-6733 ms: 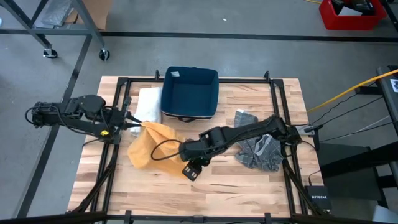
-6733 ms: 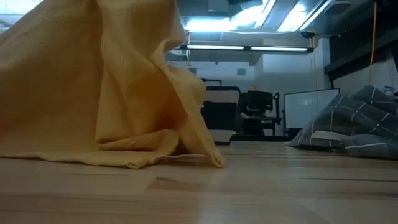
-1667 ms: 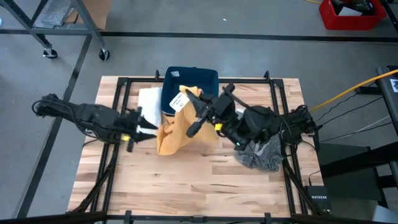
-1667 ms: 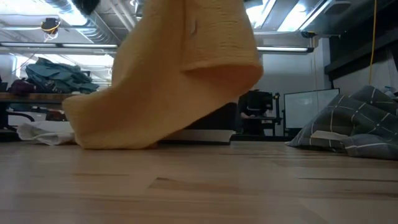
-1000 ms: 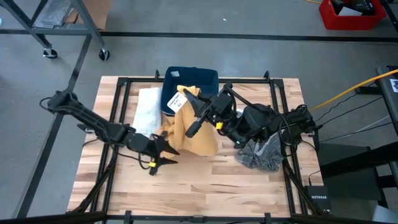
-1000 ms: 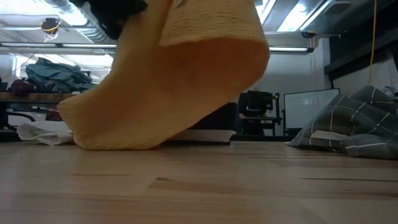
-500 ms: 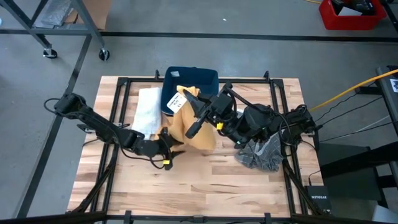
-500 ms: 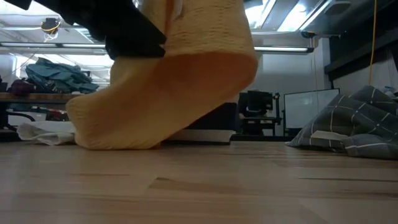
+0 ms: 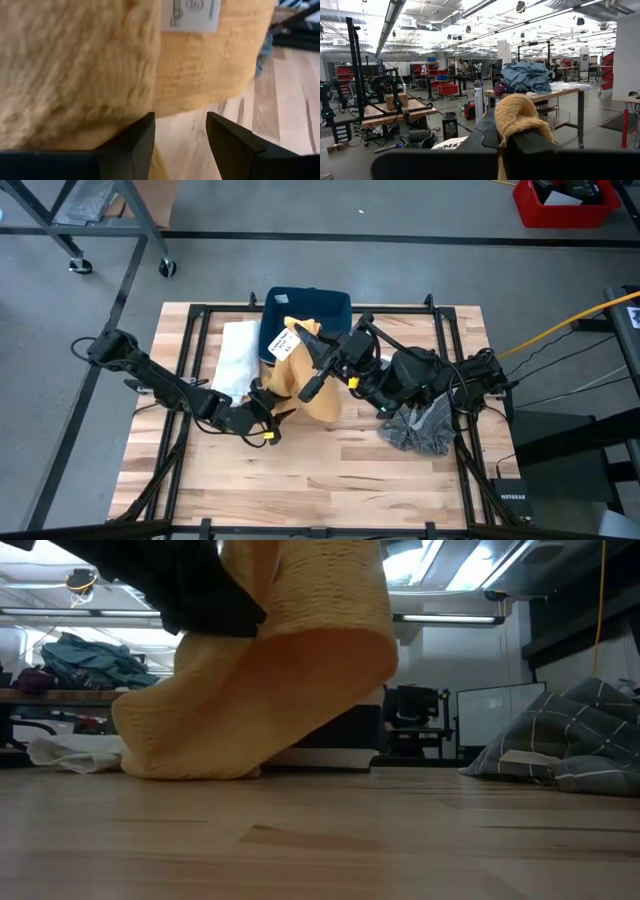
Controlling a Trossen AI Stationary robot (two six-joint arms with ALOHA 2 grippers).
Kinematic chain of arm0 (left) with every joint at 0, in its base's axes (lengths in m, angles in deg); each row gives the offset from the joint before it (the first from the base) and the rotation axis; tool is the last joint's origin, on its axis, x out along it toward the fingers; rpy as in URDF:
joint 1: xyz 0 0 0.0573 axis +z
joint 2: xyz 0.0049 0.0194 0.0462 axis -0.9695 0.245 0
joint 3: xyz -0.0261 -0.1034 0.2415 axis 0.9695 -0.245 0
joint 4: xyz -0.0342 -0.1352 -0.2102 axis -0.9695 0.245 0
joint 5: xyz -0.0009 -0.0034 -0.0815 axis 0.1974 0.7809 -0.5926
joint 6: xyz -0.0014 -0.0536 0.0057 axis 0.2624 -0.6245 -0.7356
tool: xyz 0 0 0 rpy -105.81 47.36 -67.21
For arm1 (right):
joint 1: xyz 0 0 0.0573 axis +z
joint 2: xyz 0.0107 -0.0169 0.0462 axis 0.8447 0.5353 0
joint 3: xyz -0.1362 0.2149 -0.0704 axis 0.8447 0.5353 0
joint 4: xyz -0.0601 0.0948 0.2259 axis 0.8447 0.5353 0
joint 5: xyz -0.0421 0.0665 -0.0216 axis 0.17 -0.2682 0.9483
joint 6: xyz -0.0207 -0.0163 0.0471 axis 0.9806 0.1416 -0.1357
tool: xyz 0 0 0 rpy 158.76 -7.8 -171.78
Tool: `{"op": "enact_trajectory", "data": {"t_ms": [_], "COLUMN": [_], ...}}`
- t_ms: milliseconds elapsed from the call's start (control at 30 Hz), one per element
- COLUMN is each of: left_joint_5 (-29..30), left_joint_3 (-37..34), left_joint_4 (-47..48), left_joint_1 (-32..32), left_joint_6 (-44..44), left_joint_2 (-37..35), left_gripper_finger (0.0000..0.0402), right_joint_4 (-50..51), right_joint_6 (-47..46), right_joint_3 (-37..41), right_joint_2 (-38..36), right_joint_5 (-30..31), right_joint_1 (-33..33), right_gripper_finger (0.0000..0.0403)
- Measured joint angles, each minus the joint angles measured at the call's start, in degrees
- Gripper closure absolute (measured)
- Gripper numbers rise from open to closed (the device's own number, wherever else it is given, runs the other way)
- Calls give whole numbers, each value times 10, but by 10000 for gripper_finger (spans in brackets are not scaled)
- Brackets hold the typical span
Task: Fold towel
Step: Fold the yellow towel
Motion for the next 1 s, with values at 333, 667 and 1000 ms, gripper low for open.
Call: {"op": "enact_trajectory", "data": {"t_ms": [333, 667, 1000], "left_joint_5": [60, -21, -63], "left_joint_3": [0, 0, 0], "left_joint_4": [64, 15, -24], "left_joint_1": [-1, 3, 18], "left_joint_6": [9, 82, 103], "left_joint_2": [-49, -56, -56], "left_gripper_finger": [233, 233, 233], "right_joint_4": [8, 7, 3], "right_joint_6": [-1, -7, -22], "right_joint_3": [0, 0, 0], "right_joint_2": [0, 0, 0], "right_joint_5": [-7, -23, -54], "right_joint_1": [0, 0, 0], "right_gripper_finger": [398, 398, 398]}}
